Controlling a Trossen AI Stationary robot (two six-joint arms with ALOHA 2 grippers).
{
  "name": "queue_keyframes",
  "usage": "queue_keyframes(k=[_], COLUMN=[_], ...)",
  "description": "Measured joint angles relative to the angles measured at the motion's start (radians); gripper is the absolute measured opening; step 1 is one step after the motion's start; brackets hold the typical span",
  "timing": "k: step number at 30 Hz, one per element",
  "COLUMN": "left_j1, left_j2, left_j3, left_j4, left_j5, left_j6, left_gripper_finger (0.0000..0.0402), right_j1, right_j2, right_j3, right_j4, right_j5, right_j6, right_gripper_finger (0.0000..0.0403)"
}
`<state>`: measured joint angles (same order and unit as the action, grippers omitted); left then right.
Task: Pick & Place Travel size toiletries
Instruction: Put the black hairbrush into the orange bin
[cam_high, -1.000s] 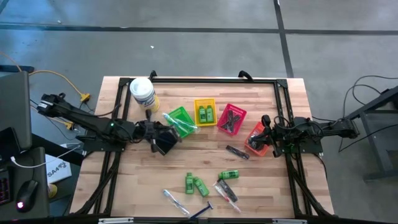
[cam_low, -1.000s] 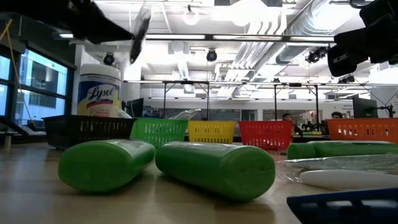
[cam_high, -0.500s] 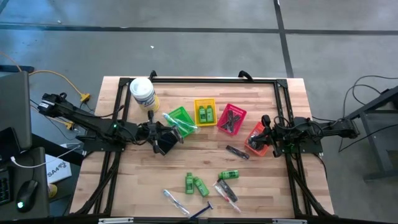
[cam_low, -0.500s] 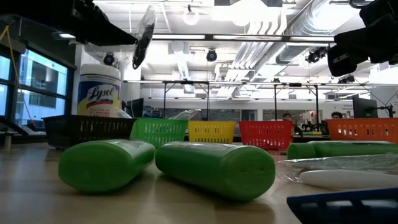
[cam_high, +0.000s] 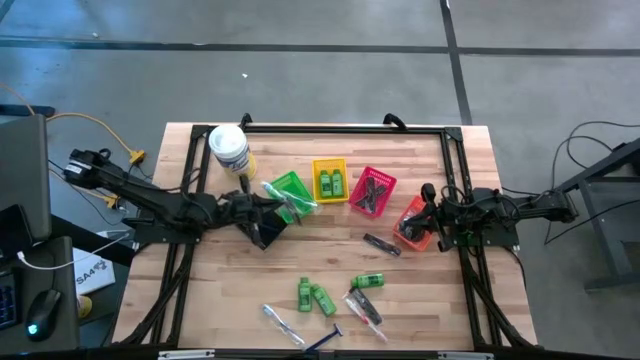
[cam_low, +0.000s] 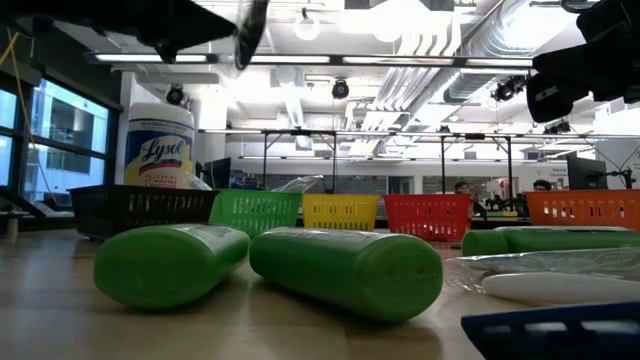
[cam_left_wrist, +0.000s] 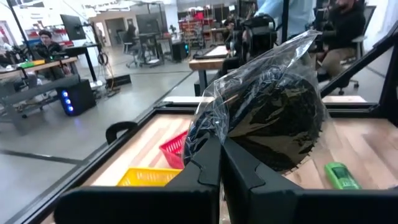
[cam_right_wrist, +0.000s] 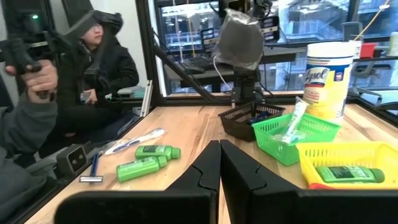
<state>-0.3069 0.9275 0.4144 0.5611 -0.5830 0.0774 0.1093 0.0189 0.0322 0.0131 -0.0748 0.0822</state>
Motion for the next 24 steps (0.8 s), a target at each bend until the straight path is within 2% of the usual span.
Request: queue_keyframes(k=[8, 13, 15, 18, 21, 24], left_j1=[0.033, 0.082, 0.102, 0.123, 0.132, 0.13], left_j2=[0.249, 0.383, 0.431, 0.493, 0.546, 0.593], left_j3=[0.165, 0.284, 0.329, 0.387, 0.436, 0.476], left_j4=[0.018, 0.019, 0.021, 0.02, 0.014, 0.014], left_j5=[-0.064, -0.151, -0.17, -0.183, -0.188, -0.189], left_j6=[0.024, 0.022, 0.024, 0.034, 0.057, 0.086], left_gripper_finger=[0.0, 0.0, 0.0, 0.0, 0.0, 0.0], right_j1=[0.0, 0.003, 0.003, 0.003, 0.003, 0.003], right_j2=[0.007, 0.102, 0.157, 0.241, 0.322, 0.405], right_j3=[-0.001, 0.0, 0.0, 0.0, 0.001, 0.031], right_j4=[0.078, 0.171, 0.203, 0.289, 0.431, 0.485], right_j5=[0.04, 0.133, 0.195, 0.233, 0.251, 0.225], right_j6=[0.015, -0.006, -0.009, -0.03, -0.044, -0.096], right_gripper_finger=[0.0003, 0.0024, 0.0047, 0.0097, 0.0158, 0.0213])
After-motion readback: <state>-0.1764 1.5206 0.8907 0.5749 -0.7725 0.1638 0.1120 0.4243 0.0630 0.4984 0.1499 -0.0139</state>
